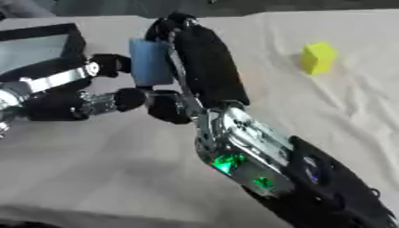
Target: Pick up the objects with one hand, pass them to the other hand, and then place them into the box on the other side of the table.
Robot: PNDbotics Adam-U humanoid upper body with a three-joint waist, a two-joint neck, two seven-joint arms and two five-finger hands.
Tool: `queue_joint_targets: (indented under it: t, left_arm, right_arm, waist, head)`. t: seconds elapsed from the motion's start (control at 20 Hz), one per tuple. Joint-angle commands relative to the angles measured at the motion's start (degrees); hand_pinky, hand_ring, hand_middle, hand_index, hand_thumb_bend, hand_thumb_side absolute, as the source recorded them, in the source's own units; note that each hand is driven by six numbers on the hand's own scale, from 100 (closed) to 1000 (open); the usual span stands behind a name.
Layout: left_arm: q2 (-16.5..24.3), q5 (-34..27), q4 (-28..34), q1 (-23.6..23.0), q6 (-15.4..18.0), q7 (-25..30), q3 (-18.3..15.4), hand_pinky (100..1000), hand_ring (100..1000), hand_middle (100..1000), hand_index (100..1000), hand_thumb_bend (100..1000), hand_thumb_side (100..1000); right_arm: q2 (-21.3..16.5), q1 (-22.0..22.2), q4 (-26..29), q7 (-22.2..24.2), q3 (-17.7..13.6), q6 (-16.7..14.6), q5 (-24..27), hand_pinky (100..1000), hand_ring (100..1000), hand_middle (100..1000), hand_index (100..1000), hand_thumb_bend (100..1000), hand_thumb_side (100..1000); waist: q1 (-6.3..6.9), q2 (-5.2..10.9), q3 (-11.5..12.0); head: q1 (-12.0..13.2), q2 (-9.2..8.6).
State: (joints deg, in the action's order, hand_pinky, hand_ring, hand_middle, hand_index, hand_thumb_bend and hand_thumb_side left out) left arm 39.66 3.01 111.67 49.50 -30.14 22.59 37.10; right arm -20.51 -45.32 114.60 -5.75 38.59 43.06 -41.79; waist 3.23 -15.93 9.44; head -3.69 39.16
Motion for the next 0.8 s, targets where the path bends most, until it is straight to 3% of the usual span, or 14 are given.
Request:
queue_joint_targets:
  t: [0.05, 0.1, 0.3, 0.8]
  left_arm:
    - [-1.9, -1.3, 2.9, 1.7, -1.7, -0.9, 0.9, 1000, 1000, 915, 921, 498, 1000]
    - [-2.0, -1.3, 2.9, 1.8, -2.6, -1.4, 1.0, 1000, 1000, 915, 921, 498, 1000]
    - [-2.5, -0.4, 2.9, 2.6, -6.0, -3.8, 1.0, 1000, 1000, 890, 876, 332, 1000]
    - [-4.4, 2.2, 2.9, 4.3, -13.8, -10.1, 1.6, 1000, 976, 841, 746, 130, 1000]
  right_arm:
    - [0.3, -1.3, 0.0, 0.0, -0.3, -0.4, -0.5, 679, 570, 488, 452, 100, 100]
    - [0.3, -1.3, 0.0, 0.0, -0.3, -0.5, -0.6, 679, 570, 488, 452, 100, 100]
    - [0.3, -1.4, 0.0, 0.4, -0.2, -0.9, -1.2, 682, 571, 489, 453, 100, 100]
    - [0.5, -1.6, 0.0, 1.5, 0.1, -2.1, -3.1, 682, 567, 489, 453, 100, 100]
  waist:
    - [0.07, 0.02, 0.0]
    - [0.04, 0.04, 0.0]
    - [0.00, 0.10, 0.0]
    - [0.11, 0.09, -0.1]
  head:
    - [0.1, -0.59]
    - [0.1, -0.64]
    - [0.2, -0.80]
    - [0.3, -1.00]
